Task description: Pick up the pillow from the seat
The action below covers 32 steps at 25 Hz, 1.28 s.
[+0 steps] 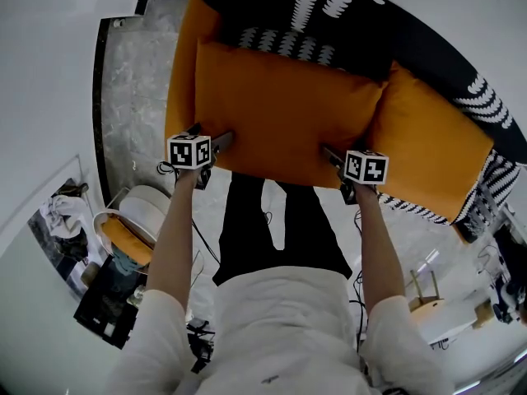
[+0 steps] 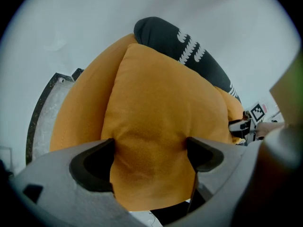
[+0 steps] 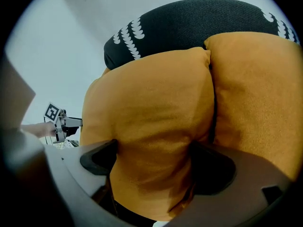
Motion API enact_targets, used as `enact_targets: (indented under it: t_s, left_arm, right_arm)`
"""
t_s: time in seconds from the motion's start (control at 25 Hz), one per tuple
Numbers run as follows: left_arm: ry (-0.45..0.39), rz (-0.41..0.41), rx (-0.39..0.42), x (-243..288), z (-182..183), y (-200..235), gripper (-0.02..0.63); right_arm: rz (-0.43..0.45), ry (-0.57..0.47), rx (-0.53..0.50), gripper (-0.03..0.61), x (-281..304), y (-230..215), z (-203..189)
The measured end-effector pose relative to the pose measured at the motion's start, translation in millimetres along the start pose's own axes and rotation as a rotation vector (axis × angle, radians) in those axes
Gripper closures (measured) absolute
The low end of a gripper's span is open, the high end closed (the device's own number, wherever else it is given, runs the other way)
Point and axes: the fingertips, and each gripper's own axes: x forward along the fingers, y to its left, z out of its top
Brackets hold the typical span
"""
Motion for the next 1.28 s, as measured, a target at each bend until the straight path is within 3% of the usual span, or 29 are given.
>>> enact_targets:
  t_s: [0.12,0.28,0.52,0.72,1.08,1.28]
  left_arm:
    - [0.014,0.007,-0.004,4,-1,0,0.129]
    - [0.018,-0.007,-0.001,6,-2,-5,0.19]
    - [0.016,0.002,-0.001,3,-2,-13,0.306]
    - [0.057,0.041,0.056,1,0,-20,0.393]
    - [-0.052,0.06,0.043,-22,14,-33,0.509]
    - [-0.112,0.056,0.033,-38,18,-43,0.549]
  right_arm:
    - [-0.005,0.004,-0.007,0.118,3,-1,0]
    - [-0.017,0.02,-0.022,0.127,3,-2,0]
    - [-0.023,0.014,-0.03,0.285,4,5,5]
    - [-0.067,0.014,-0.053,0.386,-5,4,7]
    - [-0.085,-0.058,-0.049,0.512,-25,17,16]
    - [-0.074,-0.09,-0.041,0.538,-36,21,16]
